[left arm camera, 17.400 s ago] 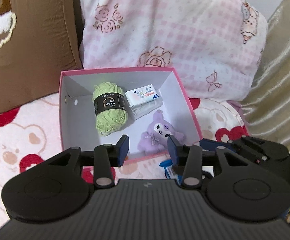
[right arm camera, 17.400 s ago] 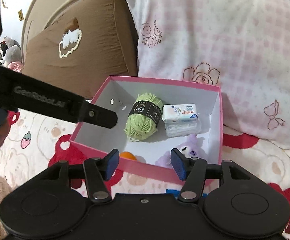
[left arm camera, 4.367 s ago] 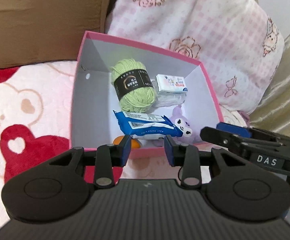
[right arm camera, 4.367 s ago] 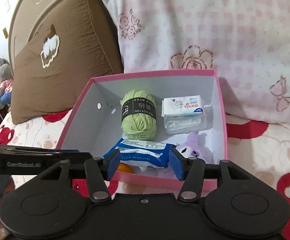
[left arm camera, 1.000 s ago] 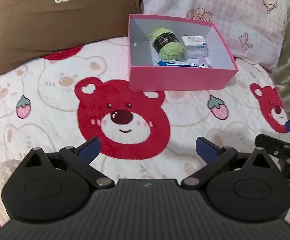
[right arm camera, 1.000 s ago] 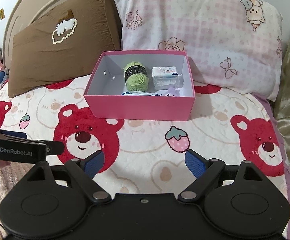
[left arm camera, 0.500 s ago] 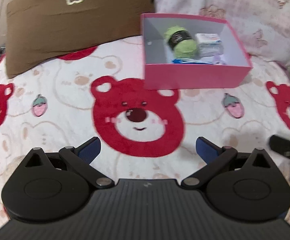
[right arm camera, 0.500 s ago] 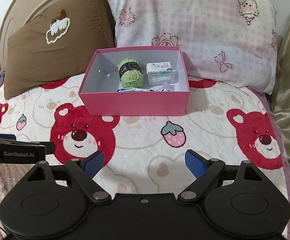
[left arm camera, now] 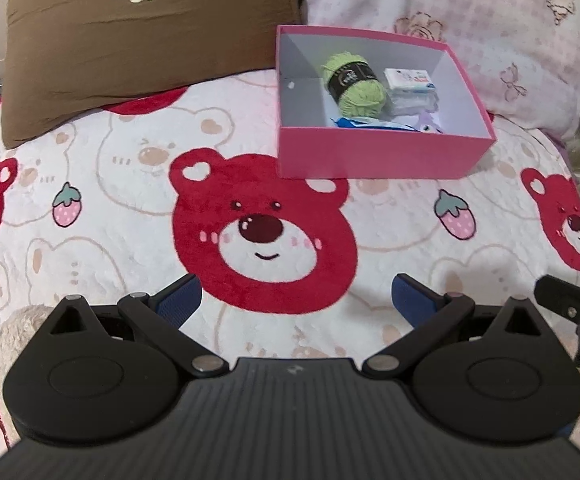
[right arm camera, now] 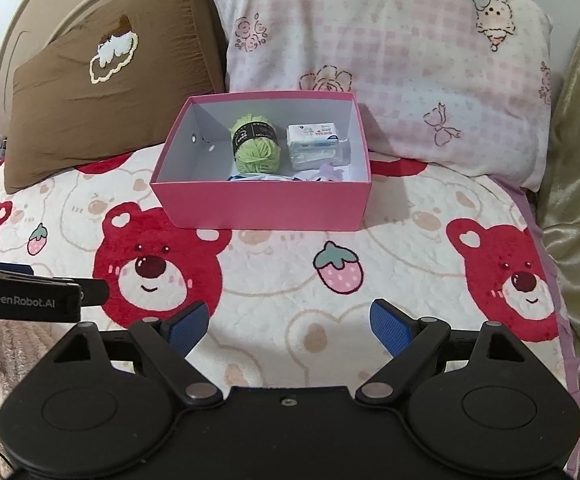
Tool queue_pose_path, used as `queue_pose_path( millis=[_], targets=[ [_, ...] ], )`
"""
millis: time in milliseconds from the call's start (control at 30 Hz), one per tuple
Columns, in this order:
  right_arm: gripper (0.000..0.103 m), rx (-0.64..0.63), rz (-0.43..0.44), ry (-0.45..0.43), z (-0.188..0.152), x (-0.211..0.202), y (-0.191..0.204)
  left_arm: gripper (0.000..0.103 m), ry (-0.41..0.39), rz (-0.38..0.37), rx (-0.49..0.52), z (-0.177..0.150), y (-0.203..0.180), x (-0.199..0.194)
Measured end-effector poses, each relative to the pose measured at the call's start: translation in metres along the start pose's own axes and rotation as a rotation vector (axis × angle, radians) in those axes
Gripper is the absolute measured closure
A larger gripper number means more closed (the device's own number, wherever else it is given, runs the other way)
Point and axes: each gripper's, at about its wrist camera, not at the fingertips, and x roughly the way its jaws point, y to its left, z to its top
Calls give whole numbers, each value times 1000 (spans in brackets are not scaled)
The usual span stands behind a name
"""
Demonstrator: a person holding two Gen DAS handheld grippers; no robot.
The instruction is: Organize objects
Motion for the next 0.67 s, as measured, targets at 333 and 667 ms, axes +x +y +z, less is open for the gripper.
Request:
queue_pose_path(
  millis=[333, 667],
  targets=[
    [13, 1, -3, 0, -1, 0, 0, 0, -9, 39, 19, 1, -1, 1],
    [13, -16, -7, 10, -2, 3, -1, 0, 14, 30, 28, 0, -1, -1]
  ],
)
